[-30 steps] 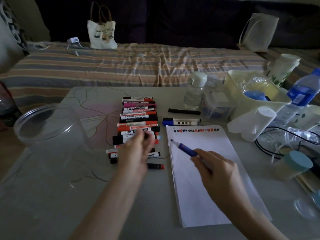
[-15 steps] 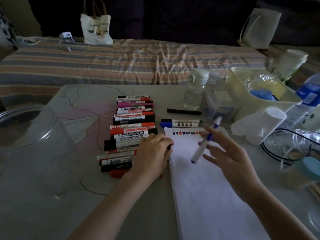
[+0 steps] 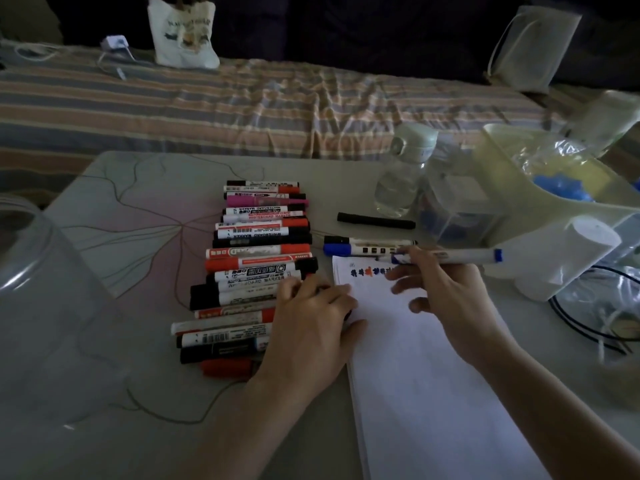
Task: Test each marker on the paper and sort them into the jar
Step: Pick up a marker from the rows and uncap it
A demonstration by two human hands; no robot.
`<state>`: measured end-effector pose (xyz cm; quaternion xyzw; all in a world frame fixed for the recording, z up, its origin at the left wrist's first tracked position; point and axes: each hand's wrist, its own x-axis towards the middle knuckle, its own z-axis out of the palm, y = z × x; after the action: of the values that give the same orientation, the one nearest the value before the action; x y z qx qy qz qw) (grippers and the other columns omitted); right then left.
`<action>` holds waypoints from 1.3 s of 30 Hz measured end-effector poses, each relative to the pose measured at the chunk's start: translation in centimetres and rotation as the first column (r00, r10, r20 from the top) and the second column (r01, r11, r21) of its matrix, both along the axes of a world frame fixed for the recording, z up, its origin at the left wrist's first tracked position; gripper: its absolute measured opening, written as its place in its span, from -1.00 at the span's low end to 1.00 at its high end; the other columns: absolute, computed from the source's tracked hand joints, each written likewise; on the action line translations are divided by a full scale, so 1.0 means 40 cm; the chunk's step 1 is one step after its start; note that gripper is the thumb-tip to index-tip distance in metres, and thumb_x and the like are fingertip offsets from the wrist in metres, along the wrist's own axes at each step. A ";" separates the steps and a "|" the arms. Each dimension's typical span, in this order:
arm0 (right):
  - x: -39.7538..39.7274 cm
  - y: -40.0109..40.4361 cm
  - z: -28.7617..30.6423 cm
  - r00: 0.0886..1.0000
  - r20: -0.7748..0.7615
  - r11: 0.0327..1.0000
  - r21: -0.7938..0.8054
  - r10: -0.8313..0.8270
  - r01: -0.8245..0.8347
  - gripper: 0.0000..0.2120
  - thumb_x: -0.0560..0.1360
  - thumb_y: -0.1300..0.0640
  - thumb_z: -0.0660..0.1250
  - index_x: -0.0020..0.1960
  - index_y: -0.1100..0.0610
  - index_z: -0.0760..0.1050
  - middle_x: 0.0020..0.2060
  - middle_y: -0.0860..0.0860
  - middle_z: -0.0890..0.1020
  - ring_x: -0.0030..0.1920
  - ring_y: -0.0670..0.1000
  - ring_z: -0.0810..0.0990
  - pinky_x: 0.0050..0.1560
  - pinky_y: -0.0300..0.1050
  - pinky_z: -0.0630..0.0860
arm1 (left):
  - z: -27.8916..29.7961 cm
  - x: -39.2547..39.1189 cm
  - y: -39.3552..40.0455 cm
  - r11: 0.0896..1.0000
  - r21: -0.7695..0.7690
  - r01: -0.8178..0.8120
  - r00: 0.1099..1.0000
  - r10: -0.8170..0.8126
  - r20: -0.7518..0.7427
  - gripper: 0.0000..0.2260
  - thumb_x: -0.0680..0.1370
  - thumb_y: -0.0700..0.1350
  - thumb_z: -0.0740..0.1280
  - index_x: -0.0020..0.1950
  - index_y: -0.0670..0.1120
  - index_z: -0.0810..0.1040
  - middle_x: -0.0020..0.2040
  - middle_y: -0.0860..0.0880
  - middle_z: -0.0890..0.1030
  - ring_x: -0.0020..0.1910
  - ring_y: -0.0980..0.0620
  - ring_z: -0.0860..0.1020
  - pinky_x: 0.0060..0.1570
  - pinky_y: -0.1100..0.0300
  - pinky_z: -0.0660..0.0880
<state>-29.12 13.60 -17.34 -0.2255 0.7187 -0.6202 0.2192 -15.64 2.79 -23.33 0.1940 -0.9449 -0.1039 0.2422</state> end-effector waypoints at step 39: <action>-0.003 -0.063 -0.131 0.898 -0.440 0.977 0.193 0.004 0.091 -0.89 0.46 0.02 0.42 -0.18 -0.11 0.51 -0.36 -0.19 0.61 -0.27 -0.33 0.59 -0.29 -0.50 0.47 | 0.009 -0.005 0.004 0.997 0.070 -0.021 1.000 0.020 0.017 -0.69 0.47 0.15 0.19 -0.05 0.08 0.69 0.05 0.18 0.67 0.04 0.13 0.55 0.06 0.08 0.20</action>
<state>-29.26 11.07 -22.59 -0.3185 0.8154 -0.4795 0.0606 -15.84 2.95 -22.99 0.2130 -0.9406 -0.1330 0.2285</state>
